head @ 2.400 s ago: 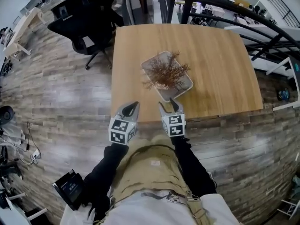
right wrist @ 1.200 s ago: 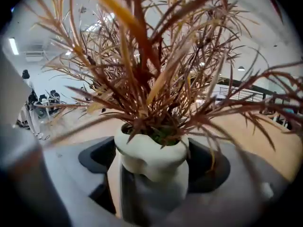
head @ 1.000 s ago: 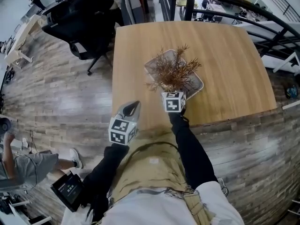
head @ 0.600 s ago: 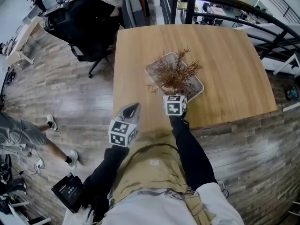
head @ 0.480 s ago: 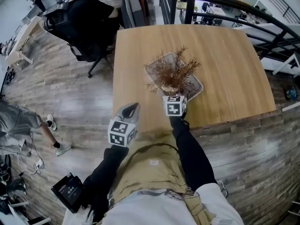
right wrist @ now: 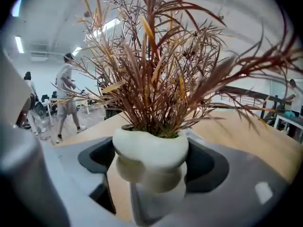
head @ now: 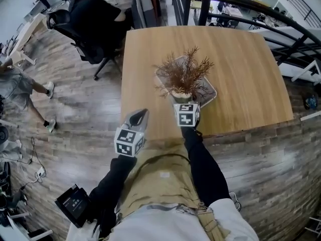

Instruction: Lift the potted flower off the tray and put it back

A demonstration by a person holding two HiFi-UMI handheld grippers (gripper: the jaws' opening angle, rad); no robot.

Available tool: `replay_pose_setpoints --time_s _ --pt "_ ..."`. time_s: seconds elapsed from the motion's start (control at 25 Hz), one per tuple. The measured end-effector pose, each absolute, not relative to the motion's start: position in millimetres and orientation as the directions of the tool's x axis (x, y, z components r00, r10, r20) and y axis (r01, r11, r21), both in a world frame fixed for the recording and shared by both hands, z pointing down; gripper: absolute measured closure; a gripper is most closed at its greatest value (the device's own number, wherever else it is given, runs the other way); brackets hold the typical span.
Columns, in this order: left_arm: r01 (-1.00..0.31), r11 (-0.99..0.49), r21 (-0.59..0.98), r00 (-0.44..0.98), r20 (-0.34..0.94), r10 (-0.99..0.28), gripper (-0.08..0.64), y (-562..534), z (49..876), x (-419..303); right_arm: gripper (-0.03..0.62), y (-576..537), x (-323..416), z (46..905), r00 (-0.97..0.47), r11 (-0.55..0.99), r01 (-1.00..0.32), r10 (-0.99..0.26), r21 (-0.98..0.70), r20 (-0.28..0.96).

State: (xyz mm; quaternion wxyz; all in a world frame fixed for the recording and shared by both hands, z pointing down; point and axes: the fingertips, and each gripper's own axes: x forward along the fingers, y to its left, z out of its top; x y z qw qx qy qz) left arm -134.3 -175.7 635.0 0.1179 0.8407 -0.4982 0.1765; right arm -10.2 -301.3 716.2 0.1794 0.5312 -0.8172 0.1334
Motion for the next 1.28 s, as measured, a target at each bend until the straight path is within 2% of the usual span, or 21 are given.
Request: replay_pose_setpoints --time_s 0.24,0.48,0.64,0.92,1.28 --pt "-0.881 -0.472 0.029 0.443 0.399 -0.803 0.558 -173.4 601.9 -135.6 0.129 -293.0 -13.6 658.4 -0.38 0.398 -0.917 -0.849 -0.028 0.369" --pt "-0.875 -0.482 0.046 0.462 0.375 -0.804 0.558 -168.8 538.7 -125.7 0.127 -270.6 -6.0 577.4 -0.371 0.389 -0.921 -0.854 -0.026 0.366" --pt "-0.868 -0.494 0.051 0.48 0.339 -0.809 0.558 -171.9 487.6 -120.1 0.127 -257.6 -2.7 515.7 -0.372 0.389 -0.921 -0.852 -0.03 0.368" --pt "-0.867 -0.49 0.086 0.495 0.244 -0.834 0.558 -187.5 419.8 -120.6 0.127 -253.0 -1.2 420.5 -0.395 0.408 -0.913 -0.869 -0.021 0.297" --pt "-0.881 -0.461 0.107 0.473 0.186 -0.861 0.558 -202.0 384.5 -135.5 0.127 -248.8 -0.2 369.2 -0.429 0.435 -0.9 -0.872 -0.028 0.237"
